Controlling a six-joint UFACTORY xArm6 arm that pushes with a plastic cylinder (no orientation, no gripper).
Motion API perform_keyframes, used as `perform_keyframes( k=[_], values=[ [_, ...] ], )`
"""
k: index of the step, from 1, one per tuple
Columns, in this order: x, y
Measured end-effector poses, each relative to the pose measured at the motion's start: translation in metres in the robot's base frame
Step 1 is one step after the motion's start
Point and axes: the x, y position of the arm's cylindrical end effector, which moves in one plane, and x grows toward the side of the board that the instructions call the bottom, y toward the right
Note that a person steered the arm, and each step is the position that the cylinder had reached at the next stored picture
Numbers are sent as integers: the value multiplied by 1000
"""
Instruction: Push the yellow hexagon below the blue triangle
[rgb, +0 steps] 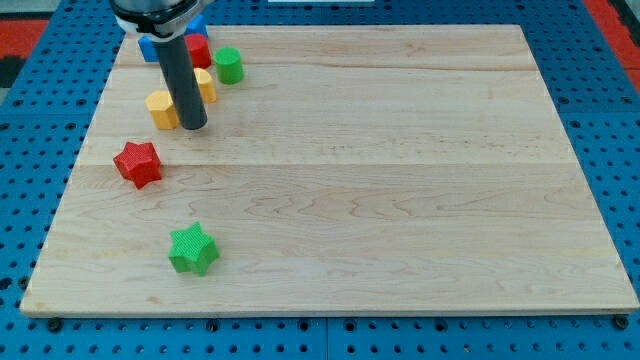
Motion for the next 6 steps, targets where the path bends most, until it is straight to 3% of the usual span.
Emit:
perform_keyframes(
  k=[4,5,6],
  values=[
    [-18,-88],
    [-66,-37],
    [-28,-22]
  ],
)
